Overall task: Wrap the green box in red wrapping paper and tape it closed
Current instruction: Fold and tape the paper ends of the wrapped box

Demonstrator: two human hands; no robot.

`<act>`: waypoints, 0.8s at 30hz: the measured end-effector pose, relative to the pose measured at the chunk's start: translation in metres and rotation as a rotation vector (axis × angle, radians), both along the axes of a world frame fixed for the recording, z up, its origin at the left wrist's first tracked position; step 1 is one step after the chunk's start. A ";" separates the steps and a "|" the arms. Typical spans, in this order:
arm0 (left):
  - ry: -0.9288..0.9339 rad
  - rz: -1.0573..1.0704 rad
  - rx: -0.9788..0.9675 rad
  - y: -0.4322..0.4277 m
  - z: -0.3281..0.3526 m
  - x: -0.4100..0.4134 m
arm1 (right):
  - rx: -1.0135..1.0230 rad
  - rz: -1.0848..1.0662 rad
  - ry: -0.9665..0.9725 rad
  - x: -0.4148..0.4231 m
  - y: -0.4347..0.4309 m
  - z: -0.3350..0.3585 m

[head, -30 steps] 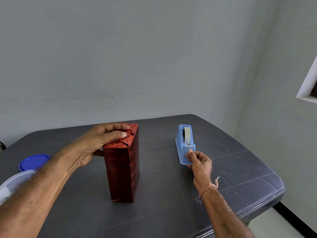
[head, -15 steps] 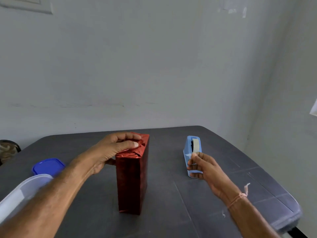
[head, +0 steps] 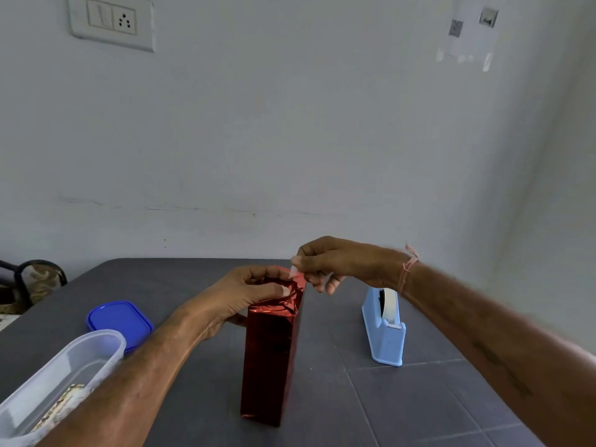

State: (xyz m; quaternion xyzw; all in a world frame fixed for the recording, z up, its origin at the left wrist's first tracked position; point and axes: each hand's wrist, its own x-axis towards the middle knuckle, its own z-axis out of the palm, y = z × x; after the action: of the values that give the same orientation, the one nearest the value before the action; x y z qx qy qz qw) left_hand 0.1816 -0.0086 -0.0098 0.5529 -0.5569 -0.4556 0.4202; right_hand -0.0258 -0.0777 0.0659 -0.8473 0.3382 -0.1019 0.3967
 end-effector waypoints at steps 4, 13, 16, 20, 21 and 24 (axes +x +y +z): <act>0.007 -0.008 -0.008 0.000 -0.002 0.001 | 0.008 0.027 0.076 0.008 -0.001 0.004; 0.023 -0.004 -0.014 -0.001 -0.004 0.001 | 0.006 -0.006 0.158 0.011 -0.006 -0.005; 0.030 -0.013 -0.018 -0.001 -0.004 0.001 | -0.002 -0.023 0.175 0.010 -0.007 -0.007; 0.035 -0.022 -0.019 -0.002 -0.004 0.001 | 0.013 -0.035 0.180 0.008 -0.007 -0.008; 0.034 -0.025 -0.019 -0.002 -0.004 0.001 | 0.017 -0.037 0.183 0.007 -0.007 -0.008; 0.036 -0.032 -0.021 -0.001 -0.004 0.001 | 0.009 -0.054 0.202 0.007 -0.007 -0.008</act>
State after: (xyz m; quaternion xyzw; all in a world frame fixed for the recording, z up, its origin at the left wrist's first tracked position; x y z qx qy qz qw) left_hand 0.1825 -0.0100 -0.0136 0.5314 -0.5628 -0.4662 0.4285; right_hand -0.0189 -0.0846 0.0576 -0.8420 0.3997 -0.0250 0.3615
